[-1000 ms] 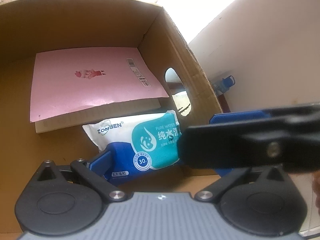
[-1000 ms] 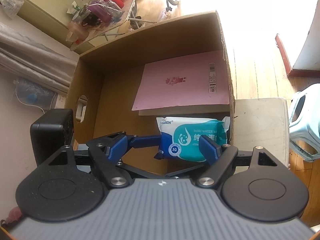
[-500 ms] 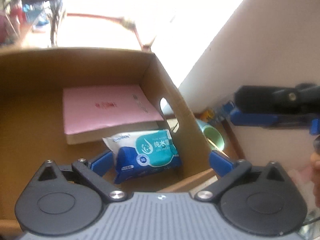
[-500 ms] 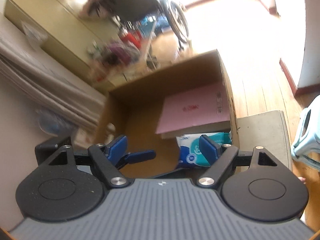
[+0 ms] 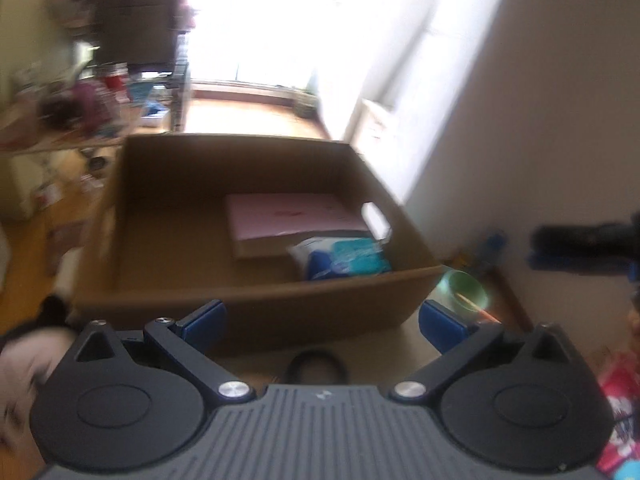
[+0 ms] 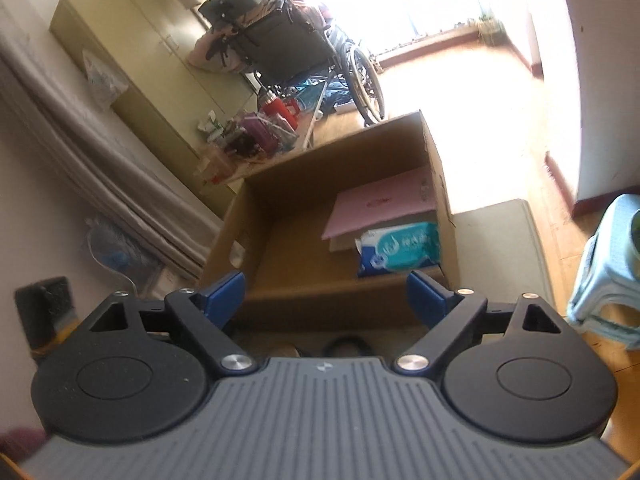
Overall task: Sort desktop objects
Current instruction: 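Withdraw the right gripper and move it to the gold-lidded jar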
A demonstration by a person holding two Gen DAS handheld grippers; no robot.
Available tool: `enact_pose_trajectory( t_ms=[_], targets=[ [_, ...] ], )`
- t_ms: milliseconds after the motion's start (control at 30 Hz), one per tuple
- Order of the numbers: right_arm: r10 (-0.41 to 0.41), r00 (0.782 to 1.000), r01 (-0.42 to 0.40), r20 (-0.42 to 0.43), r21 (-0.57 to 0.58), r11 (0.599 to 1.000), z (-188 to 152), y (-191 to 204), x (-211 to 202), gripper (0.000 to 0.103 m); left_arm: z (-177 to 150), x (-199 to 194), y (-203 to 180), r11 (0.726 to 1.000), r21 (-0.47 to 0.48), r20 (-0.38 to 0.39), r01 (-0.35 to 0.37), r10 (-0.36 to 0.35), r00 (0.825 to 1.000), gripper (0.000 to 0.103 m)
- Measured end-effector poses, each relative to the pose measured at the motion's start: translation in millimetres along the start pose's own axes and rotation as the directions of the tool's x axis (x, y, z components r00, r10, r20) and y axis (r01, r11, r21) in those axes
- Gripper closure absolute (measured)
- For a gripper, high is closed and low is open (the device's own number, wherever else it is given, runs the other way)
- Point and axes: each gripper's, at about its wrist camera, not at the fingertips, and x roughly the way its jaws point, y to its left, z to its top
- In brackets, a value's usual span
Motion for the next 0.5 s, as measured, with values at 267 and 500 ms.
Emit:
enact_pose_trajectory(
  t_ms=[267,500],
  targets=[
    [-0.118,0.992,0.104,-0.049,-0.227,0.968,-37.6,34.5,2.8,0.001,-48.4,-48.4,3.9,0.997,0.008,0.014,-0.082,0.082,0.997,0.0],
    [-0.199,0.979,0.17,-0.035,-0.391,0.905,-53.8,70.0,14.4,0.001,-75.5,-54.2,4.4,0.992,-0.005,0.037,-0.128,0.128,0.991,0.0]
  ],
)
